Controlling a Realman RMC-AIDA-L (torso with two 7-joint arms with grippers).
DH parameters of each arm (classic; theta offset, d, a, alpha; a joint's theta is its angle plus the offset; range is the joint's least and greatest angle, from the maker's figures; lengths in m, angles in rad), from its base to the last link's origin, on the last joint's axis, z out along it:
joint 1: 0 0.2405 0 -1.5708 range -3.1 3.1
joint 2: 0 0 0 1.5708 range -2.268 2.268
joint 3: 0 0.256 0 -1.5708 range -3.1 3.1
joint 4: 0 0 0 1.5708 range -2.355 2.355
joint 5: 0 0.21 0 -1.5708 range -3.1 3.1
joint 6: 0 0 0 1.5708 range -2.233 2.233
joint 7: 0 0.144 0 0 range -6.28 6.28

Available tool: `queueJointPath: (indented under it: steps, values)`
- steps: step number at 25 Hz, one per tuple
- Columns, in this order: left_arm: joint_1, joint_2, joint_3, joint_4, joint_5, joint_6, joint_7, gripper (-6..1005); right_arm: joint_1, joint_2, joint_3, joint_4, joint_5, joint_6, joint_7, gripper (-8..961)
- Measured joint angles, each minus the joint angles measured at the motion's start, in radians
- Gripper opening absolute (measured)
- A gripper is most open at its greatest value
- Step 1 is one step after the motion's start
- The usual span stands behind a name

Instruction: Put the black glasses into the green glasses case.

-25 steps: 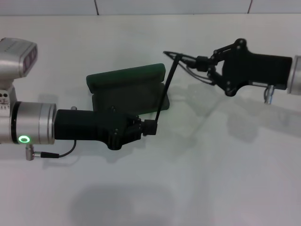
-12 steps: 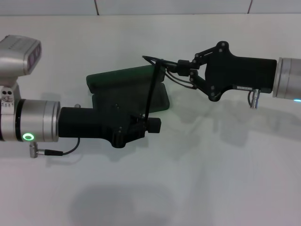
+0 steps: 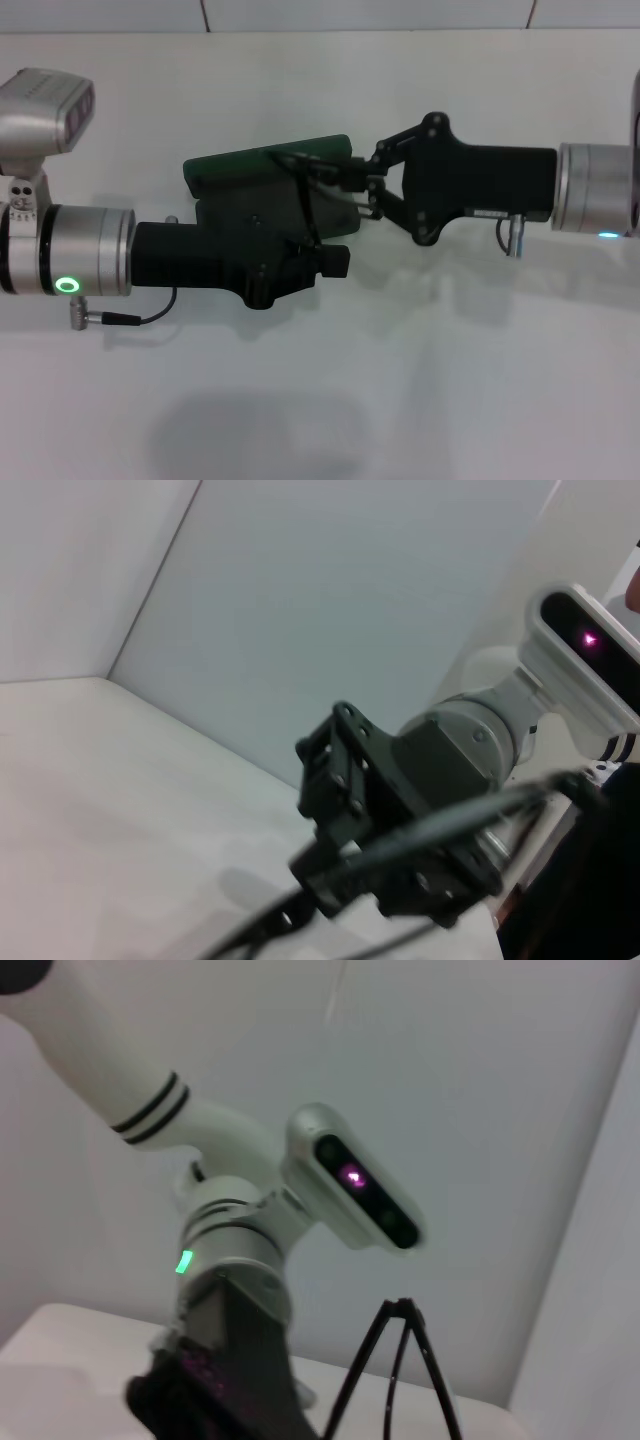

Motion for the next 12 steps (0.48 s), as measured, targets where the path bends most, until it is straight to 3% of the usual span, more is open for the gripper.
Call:
queueJointPath:
  steps: [12]
  values:
    - [-0.001,-0.002,-0.004,0.003,-0.002,-0.003,0.000,25,0.002,0.000,-0.061,0.000,0.030,-0.054,0.014,53]
